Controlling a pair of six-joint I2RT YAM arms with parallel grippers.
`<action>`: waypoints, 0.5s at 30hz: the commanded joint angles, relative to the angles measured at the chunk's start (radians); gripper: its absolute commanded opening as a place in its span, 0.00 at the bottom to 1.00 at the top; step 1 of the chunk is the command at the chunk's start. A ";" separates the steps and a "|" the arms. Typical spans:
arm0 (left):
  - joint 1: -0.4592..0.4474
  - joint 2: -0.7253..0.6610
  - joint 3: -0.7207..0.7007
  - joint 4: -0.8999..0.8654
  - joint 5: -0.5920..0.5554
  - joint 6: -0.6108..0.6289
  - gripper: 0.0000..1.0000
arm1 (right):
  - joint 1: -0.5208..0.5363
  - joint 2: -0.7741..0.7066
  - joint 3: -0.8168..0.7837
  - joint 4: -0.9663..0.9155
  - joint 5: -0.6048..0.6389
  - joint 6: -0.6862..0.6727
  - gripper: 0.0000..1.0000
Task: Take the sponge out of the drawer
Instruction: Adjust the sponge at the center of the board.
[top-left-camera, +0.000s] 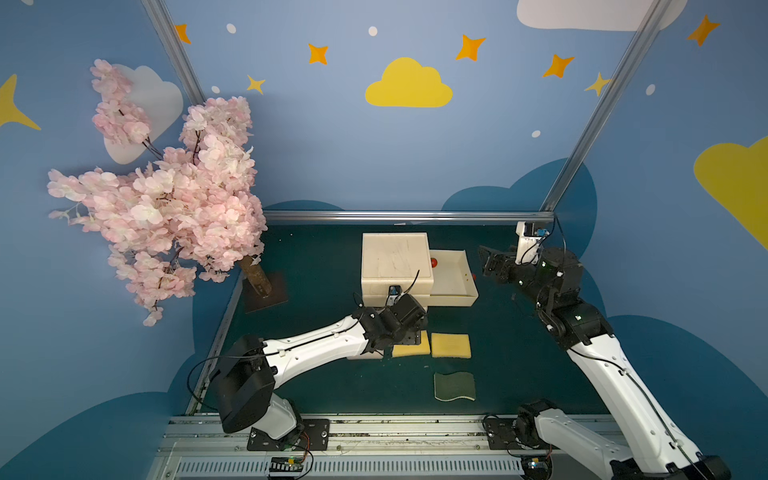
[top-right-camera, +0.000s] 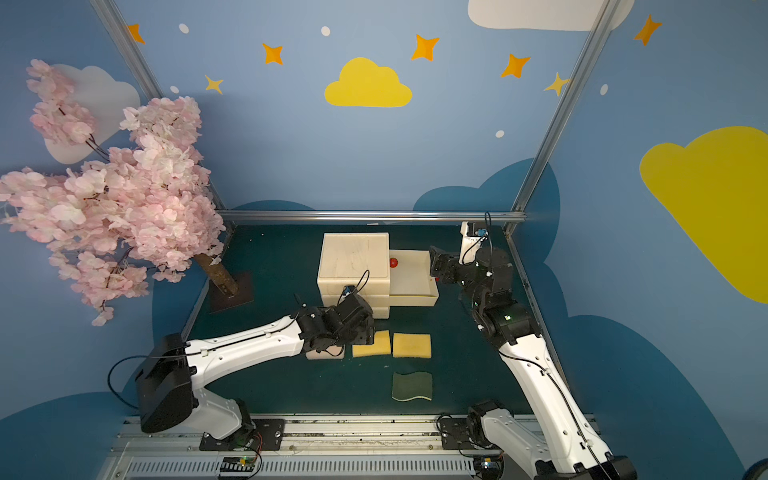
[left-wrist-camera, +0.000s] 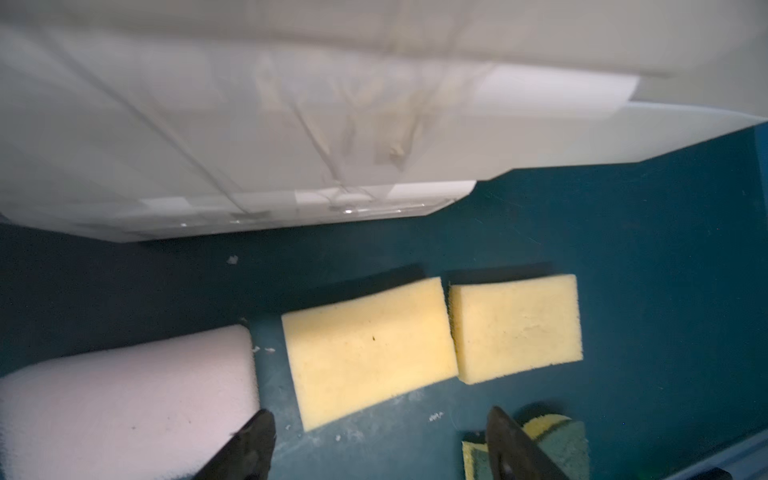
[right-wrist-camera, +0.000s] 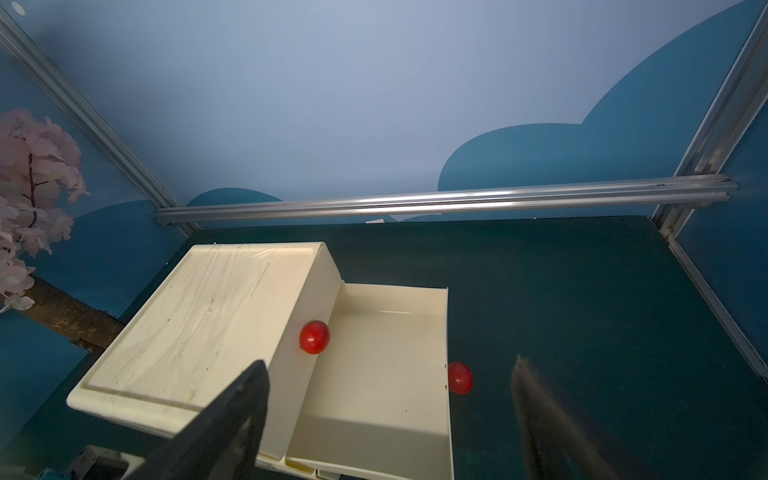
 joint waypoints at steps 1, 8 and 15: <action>0.017 0.052 0.040 0.016 0.012 0.121 0.79 | -0.002 0.009 0.015 -0.018 0.020 0.026 0.90; 0.023 0.206 0.162 -0.074 0.055 0.177 0.67 | -0.004 0.076 0.027 -0.084 0.042 0.015 0.90; 0.018 0.234 0.134 -0.069 0.108 0.183 0.64 | -0.012 0.090 0.022 -0.088 0.065 0.000 0.90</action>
